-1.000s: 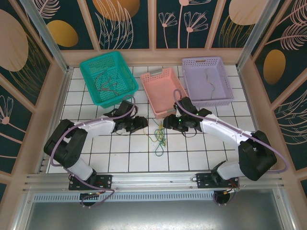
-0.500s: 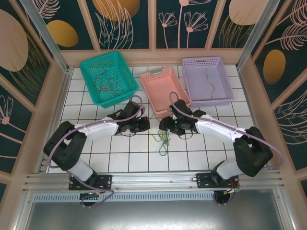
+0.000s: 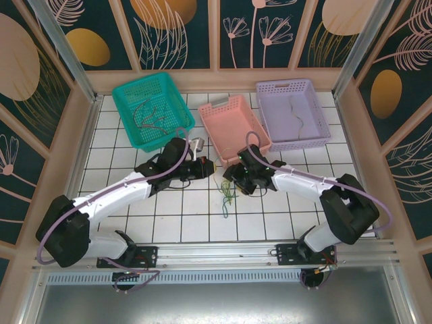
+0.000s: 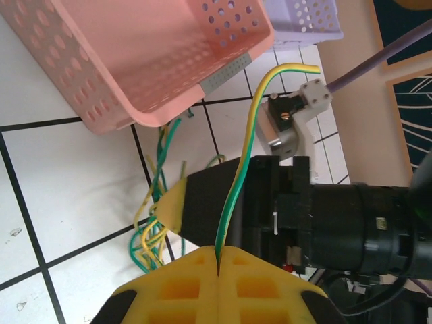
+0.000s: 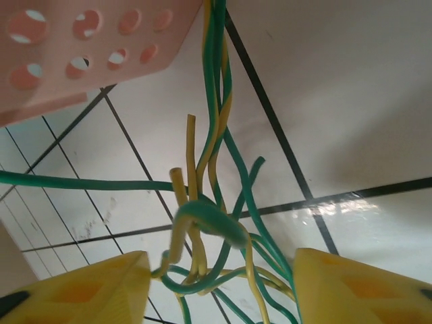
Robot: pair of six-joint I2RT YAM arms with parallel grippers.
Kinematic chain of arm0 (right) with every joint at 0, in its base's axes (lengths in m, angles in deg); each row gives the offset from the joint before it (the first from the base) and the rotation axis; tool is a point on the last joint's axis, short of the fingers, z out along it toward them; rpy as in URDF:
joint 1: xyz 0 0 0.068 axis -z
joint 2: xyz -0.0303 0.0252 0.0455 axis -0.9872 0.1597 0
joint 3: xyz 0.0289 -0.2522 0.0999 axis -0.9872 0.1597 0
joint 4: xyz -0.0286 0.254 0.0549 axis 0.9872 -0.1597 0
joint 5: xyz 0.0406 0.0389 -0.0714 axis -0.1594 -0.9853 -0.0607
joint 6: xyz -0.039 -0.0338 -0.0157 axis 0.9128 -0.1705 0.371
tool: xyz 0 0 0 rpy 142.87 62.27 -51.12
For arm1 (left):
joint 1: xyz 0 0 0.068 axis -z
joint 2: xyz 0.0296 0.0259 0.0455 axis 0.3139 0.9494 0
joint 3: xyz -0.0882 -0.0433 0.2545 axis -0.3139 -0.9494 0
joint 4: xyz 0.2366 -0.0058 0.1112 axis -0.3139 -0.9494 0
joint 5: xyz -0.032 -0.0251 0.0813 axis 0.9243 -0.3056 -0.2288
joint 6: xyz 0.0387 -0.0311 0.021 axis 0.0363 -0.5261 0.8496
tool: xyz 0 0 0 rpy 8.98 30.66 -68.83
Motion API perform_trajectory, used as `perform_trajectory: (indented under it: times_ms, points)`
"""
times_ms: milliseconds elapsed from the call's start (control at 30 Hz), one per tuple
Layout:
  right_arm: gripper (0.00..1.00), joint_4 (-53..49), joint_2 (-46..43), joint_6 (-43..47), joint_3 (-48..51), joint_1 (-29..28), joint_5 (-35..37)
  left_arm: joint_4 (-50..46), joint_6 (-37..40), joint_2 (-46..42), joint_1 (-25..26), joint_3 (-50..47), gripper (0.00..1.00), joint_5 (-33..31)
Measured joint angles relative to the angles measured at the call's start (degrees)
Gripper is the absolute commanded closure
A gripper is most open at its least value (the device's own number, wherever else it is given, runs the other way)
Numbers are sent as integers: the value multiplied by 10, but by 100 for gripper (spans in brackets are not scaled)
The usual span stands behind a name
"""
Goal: Untangle the cables
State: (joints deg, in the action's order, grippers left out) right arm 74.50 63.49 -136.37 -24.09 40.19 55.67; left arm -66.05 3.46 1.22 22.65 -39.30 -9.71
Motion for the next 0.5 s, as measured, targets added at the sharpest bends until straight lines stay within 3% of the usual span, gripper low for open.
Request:
perform_trajectory:
  times_ms: [333, 500]
  points:
    - [67, 25, -5, -63, 32, 1, 25, 2, -1, -85, 0, 9, 100, 9]
    - [83, 38, -49, -72, 72, 24, 31, -6, 3, -120, 1, 45, 100, -11]
